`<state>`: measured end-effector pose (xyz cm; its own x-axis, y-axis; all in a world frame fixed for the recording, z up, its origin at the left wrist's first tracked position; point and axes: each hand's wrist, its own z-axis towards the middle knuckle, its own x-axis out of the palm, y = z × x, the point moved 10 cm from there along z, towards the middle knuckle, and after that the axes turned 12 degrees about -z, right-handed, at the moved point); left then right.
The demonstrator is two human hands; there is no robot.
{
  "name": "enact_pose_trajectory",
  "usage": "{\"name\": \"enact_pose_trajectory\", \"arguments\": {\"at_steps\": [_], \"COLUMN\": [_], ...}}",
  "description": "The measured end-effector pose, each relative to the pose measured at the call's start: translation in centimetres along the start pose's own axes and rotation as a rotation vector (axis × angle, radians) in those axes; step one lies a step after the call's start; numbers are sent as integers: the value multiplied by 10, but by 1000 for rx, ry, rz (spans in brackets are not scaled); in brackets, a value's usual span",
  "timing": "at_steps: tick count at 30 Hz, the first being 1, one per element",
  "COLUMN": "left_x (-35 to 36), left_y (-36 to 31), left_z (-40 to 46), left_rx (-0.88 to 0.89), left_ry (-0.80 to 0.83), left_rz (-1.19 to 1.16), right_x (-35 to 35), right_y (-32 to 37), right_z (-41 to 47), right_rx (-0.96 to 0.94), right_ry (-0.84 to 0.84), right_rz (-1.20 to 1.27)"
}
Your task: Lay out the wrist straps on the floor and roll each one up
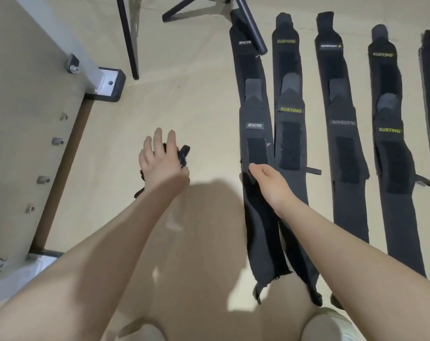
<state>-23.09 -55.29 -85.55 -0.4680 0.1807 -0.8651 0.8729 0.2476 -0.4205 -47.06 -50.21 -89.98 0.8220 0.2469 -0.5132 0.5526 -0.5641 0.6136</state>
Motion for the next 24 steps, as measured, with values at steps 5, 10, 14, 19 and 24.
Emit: {"name": "enact_pose_trajectory", "arguments": {"at_steps": [5,10,14,19,24], "left_x": [65,117,132,145,142], "left_y": [-95,-131,-145,-134,-125], "left_z": [-6,14,35,40,12], "left_rx": [401,405,423,363,339], "left_ry": [282,410,400,493,585], "left_rz": [36,-9,25,104,227], "right_x": [-26,-31,-28,-30,-14], "right_y": [13,0,-3,8,12], "right_z": [32,68,87,89,55], "right_rx": [-106,-73,-88,-200,-310], "right_ry": [-117,-13,49,-31,-127], "right_rz": [-165,-204,-250,-635,-930]}}
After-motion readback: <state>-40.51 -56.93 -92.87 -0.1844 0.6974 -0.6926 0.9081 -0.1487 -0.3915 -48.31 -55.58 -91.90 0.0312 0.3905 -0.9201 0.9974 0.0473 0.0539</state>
